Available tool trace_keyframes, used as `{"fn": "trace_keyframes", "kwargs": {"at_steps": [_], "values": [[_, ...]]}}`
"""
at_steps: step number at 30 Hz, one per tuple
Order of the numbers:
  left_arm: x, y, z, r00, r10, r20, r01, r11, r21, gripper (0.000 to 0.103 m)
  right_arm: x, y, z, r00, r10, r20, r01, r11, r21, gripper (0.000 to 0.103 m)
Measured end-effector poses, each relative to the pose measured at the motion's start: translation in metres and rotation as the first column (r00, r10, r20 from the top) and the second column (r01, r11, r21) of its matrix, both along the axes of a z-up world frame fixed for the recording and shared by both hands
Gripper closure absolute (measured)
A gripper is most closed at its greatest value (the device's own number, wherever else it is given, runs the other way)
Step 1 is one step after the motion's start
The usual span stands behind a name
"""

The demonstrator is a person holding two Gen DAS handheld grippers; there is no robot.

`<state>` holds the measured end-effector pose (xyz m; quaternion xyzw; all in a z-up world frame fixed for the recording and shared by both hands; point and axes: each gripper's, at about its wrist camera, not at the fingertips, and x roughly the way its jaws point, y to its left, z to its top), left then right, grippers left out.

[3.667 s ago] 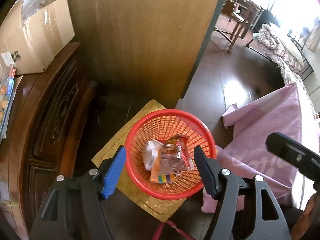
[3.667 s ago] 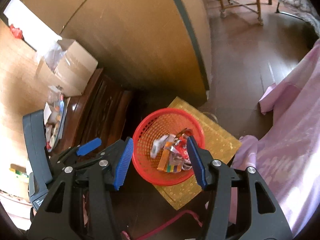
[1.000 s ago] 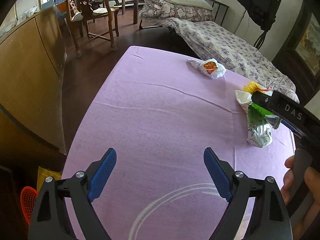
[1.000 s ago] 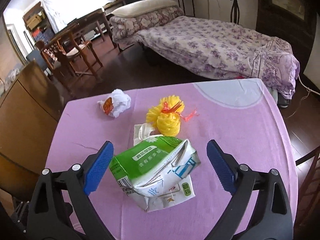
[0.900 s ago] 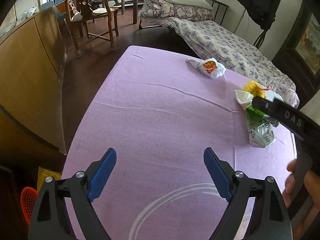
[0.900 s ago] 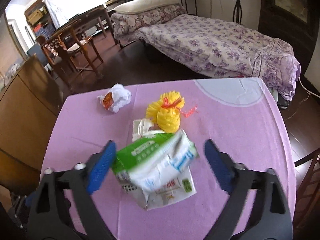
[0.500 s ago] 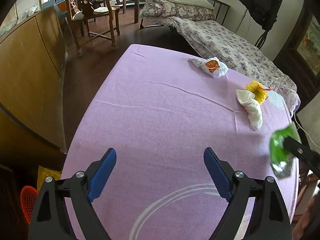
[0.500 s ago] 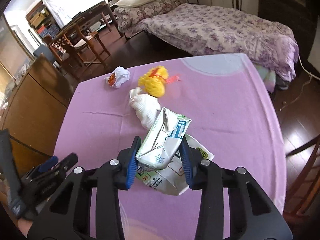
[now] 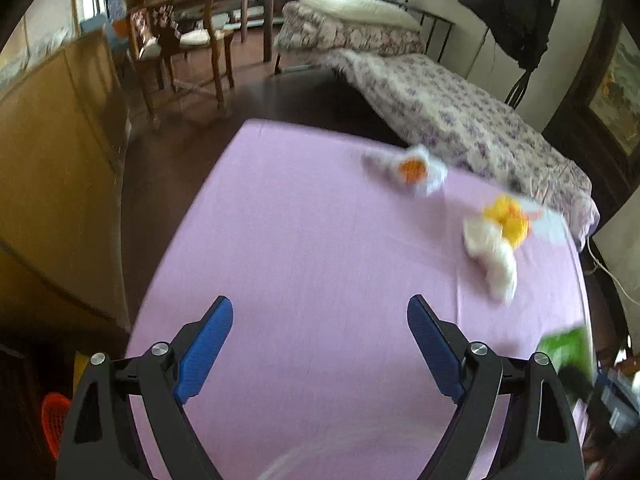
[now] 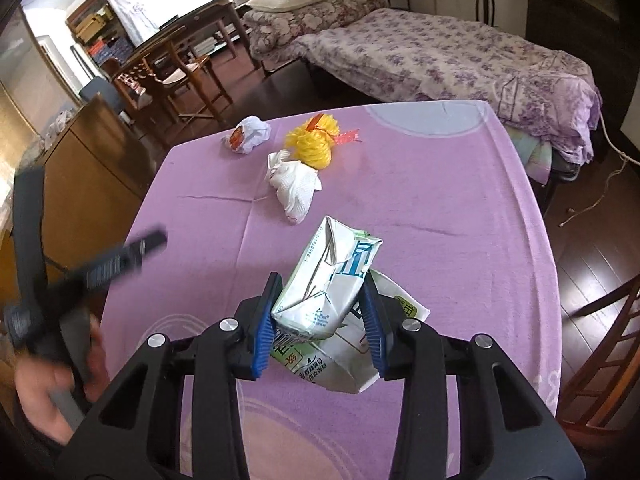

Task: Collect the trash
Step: 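Grasp the white plastic bag with orange snack with the left tool while the right tool holds the green-white bag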

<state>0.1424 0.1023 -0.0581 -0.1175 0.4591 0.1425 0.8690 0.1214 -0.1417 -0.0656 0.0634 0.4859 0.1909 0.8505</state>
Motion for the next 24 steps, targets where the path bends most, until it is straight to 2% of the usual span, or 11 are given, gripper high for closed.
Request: {"fn": "trace_keyframes", "kwargs": {"at_steps": [2,4,7,9,10,11,19,22,24], "values": [[0.023,-0.008,0.009,0.999,-0.050,0.021,0.049,0.997,0.055,0.016,0.001,-0.002,-0.002,1.000,0.008,-0.005,-0.007,1.000,0.005,0.063],[0.047,-0.018,0.010,0.994,-0.111,0.008,0.109,0.989,0.102,0.016,0.004,-0.006,-0.004,1.000,0.011,-0.016,-0.011,1.000,0.008,0.063],[0.082,-0.028,0.005,0.985,-0.170,-0.021,0.171,0.979,0.112,0.016,0.007,-0.008,-0.005,0.999,0.014,-0.029,-0.013,1.000,0.017,0.062],[0.096,-0.030,0.002,0.982,-0.186,-0.024,0.187,0.976,0.111,0.016,0.006,-0.008,-0.005,0.999,0.023,-0.031,-0.023,1.000,0.014,0.048],[0.104,-0.033,-0.001,0.980,-0.198,-0.029,0.201,0.973,0.113,0.016,0.004,-0.006,-0.003,0.999,0.031,-0.016,-0.031,1.000,-0.001,0.037],[0.109,-0.035,-0.004,0.978,-0.204,-0.035,0.207,0.972,0.115,0.016,0.004,-0.005,-0.003,0.999,0.037,-0.003,-0.037,0.999,-0.012,0.033],[0.146,-0.038,-0.028,0.971,-0.222,-0.087,0.234,0.960,0.154,0.017,0.002,0.001,-0.003,0.998,0.064,0.022,-0.063,0.998,-0.022,0.033],[0.155,-0.035,-0.034,0.969,-0.227,-0.101,0.240,0.959,0.153,0.031,0.002,0.004,-0.004,0.997,0.066,0.030,-0.065,0.997,-0.038,0.033],[0.157,-0.034,-0.037,0.965,-0.240,-0.106,0.253,0.959,0.130,0.057,0.002,0.006,-0.004,0.997,0.068,0.026,-0.067,0.997,-0.042,0.033]]}}
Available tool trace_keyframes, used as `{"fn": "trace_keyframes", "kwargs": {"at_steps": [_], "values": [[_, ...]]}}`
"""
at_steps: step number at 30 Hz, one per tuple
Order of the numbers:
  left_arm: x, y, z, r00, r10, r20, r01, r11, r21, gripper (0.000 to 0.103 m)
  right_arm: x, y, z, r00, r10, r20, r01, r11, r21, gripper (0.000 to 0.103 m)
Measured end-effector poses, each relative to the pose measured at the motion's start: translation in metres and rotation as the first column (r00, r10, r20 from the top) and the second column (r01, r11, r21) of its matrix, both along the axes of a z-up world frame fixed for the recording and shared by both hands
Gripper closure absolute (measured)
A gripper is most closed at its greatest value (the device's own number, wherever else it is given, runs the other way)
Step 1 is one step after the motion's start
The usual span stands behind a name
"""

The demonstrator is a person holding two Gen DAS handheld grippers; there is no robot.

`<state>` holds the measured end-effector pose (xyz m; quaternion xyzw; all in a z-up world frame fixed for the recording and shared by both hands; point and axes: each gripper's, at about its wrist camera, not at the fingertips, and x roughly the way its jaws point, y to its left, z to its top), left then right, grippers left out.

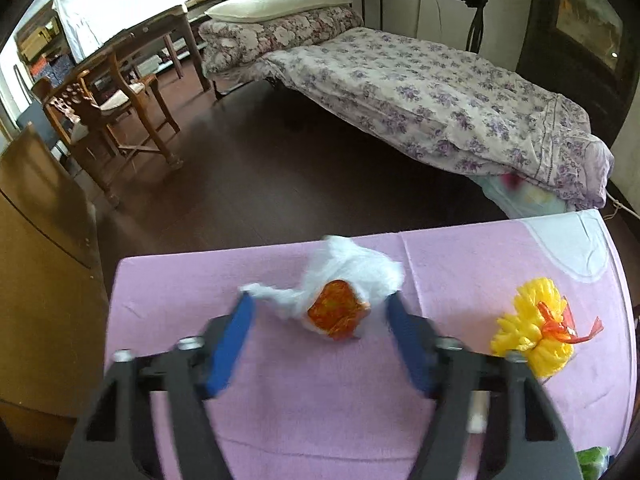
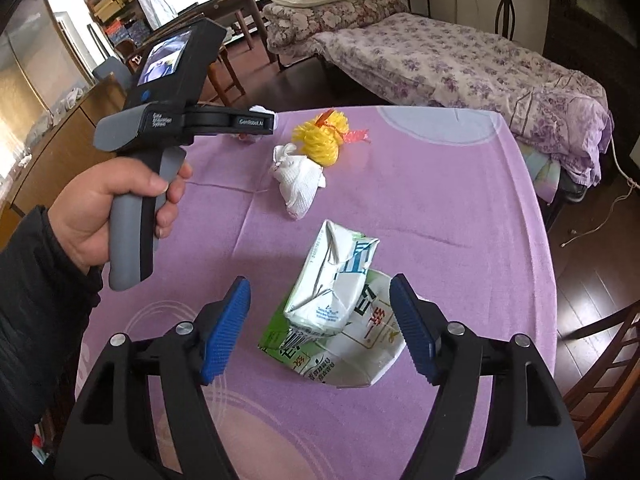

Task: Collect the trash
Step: 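Grasp the white plastic bag with orange snack with the left tool while the right tool holds the green-white bag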

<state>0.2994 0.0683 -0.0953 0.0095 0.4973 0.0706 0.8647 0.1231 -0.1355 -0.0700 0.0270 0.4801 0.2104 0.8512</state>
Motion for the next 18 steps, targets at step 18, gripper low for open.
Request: {"fn": "trace_keyframes", "kwargs": {"at_steps": [18], "values": [[-0.149,0.011,0.049,0.999,0.010,0.039,-0.007,0.995,-0.097,0.087,-0.012,-0.001,0.023,0.999,0.003,0.035,-0.007,0.994,0.108,0.066]]}}
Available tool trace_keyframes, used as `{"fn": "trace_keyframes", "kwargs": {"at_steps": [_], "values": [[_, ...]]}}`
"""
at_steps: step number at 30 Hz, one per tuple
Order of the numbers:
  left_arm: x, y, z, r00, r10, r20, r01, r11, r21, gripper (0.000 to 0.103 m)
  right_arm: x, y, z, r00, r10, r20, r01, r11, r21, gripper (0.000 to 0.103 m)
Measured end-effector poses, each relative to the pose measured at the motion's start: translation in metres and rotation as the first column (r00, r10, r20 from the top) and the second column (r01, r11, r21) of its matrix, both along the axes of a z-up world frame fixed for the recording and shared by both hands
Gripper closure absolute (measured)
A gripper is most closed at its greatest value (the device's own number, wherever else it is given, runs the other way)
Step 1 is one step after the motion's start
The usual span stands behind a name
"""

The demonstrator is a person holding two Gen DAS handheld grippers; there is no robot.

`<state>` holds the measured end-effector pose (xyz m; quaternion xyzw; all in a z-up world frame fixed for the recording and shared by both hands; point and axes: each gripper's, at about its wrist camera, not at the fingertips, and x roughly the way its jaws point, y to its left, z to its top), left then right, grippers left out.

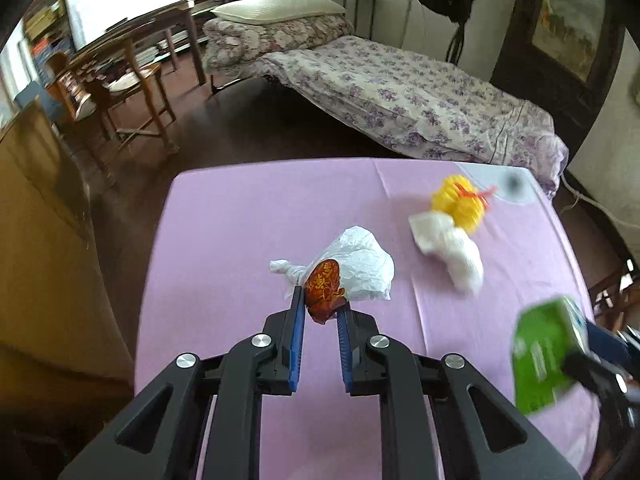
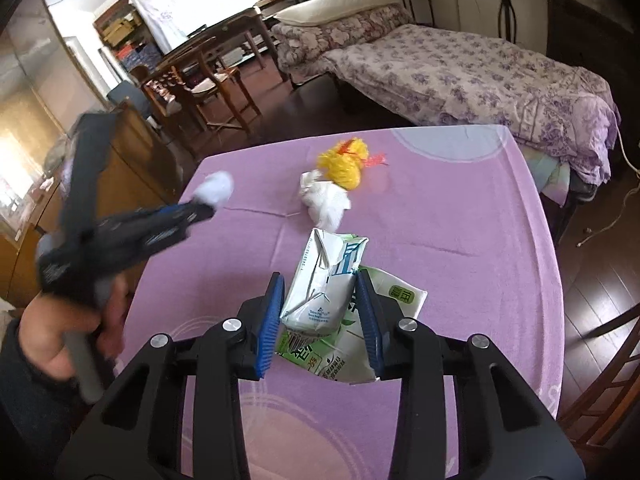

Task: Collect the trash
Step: 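Grasp the white plastic bag with orange snack with the left tool while the right tool holds the green-white bag, then carry both held bags over the red wastebasket with both tools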

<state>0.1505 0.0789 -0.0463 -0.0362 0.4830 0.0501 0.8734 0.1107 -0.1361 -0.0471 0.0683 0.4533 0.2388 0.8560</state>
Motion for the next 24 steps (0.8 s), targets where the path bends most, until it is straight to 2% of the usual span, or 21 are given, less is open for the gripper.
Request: {"fn": "trace_keyframes", "kwargs": {"at_steps": [10,17,24], "values": [[-0.133,0.022,0.015,0.995,0.094,-0.023,-0.095,0.995,-0.022,0.087,-0.041,0.043,0.012,0.996,0.084,0.042,-0.083,0.996,-0.034,0.066],[-0.178,0.044,0.010,0.987,0.155,-0.036,-0.157,0.986,-0.056,0.087,-0.085,0.076,-0.010,0.989,0.144,0.022,-0.139,0.980,-0.144,0.066],[-0.206,0.065,0.013,0.977,0.212,-0.021,-0.213,0.972,-0.104,0.087,-0.107,0.090,-0.027,0.990,0.137,0.042,-0.122,0.961,-0.247,0.065]]}}
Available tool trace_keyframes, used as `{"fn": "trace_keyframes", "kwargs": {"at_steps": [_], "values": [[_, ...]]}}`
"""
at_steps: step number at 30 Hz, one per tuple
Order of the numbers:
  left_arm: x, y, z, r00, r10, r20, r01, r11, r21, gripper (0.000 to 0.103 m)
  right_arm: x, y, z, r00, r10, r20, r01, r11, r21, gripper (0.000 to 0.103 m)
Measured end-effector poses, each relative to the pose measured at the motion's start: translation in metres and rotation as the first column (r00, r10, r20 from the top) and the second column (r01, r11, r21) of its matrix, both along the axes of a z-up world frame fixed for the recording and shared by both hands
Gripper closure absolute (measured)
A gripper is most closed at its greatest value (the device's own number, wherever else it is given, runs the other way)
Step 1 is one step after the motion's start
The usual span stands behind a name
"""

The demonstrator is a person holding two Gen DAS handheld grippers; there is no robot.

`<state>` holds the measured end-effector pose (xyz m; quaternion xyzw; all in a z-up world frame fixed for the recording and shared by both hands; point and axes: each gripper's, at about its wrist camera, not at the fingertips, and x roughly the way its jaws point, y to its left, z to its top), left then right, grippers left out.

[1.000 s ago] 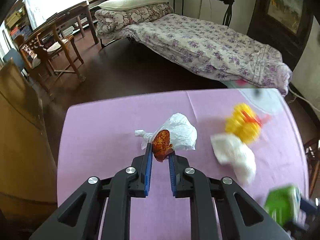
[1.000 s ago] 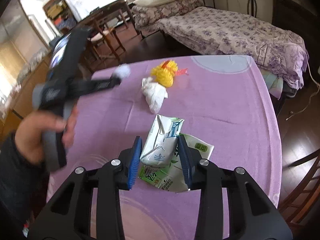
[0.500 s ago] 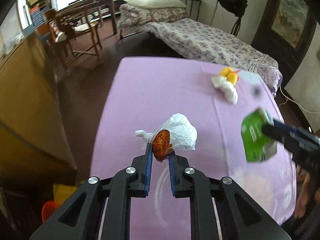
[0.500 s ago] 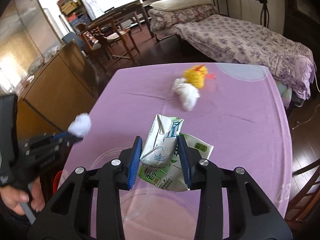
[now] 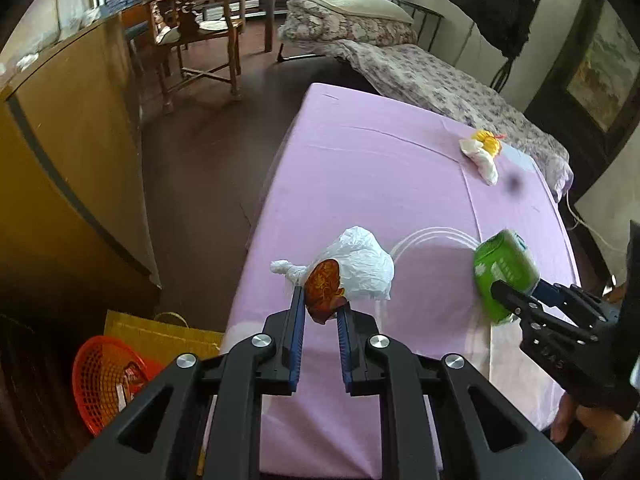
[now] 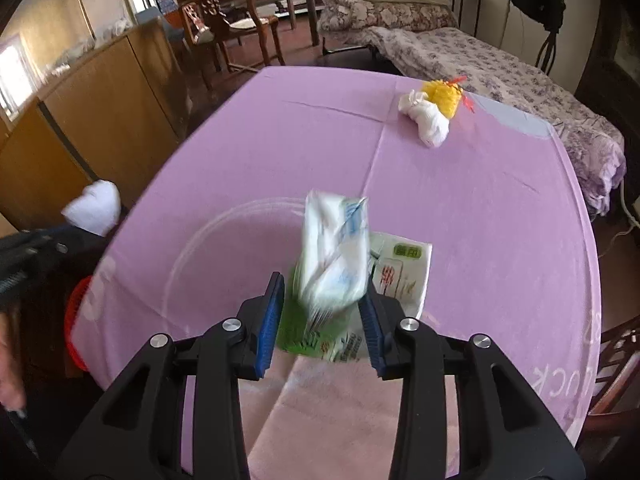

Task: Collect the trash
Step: 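Carry both held bags over the red wastebasket with both tools, then open both tools to drop the bags into the red wastebasket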

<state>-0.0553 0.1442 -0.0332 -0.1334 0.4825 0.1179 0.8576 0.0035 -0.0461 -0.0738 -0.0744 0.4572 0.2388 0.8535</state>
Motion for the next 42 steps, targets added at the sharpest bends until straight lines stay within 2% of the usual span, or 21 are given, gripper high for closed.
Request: {"fn": "trace_keyframes", "kwargs": {"at_steps": [2,6,10,17,21,26,31,38,42], "values": [[-0.005,0.004,0.001,1.000,0.009,0.004,-0.009,1.000,-0.004,0.087,-0.002,0.000,0.001,1.000,0.000,0.003,0.000,1.000,0.018,0.078],[-0.019,0.012,0.001,1.000,0.023,0.008,-0.023,1.000,-0.007,0.087,-0.009,-0.003,0.009,1.000,-0.003,0.013,0.002,0.998,0.066,0.078],[-0.031,0.024,0.005,0.999,0.042,0.021,-0.042,0.999,-0.013,0.087,-0.020,0.006,0.021,0.999,0.044,0.007,-0.045,0.992,0.116,0.078],[-0.070,0.062,0.004,0.991,0.131,0.034,-0.130,0.991,-0.035,0.087,-0.054,0.056,0.047,0.976,0.218,0.005,-0.215,0.959,0.183,0.078],[-0.103,0.092,-0.002,0.978,0.208,0.026,-0.206,0.977,-0.055,0.087,-0.078,0.105,0.058,0.939,0.345,-0.002,-0.338,0.921,0.194,0.078],[-0.153,0.136,-0.018,0.947,0.321,-0.006,-0.321,0.946,-0.052,0.087,-0.112,0.177,0.067,0.868,0.497,-0.027,-0.482,0.853,0.200,0.078],[-0.200,0.181,-0.045,0.895,0.441,-0.065,-0.445,0.894,-0.056,0.087,-0.138,0.238,0.059,0.806,0.585,-0.091,-0.561,0.804,0.197,0.078],[-0.245,0.216,-0.084,0.822,0.553,-0.138,-0.566,0.819,-0.093,0.087,-0.166,0.310,0.035,0.740,0.641,-0.205,-0.604,0.767,0.217,0.078],[-0.262,0.224,-0.101,0.794,0.583,-0.174,-0.604,0.790,-0.105,0.087,-0.176,0.325,0.019,0.727,0.640,-0.249,-0.602,0.768,0.219,0.078]]}}
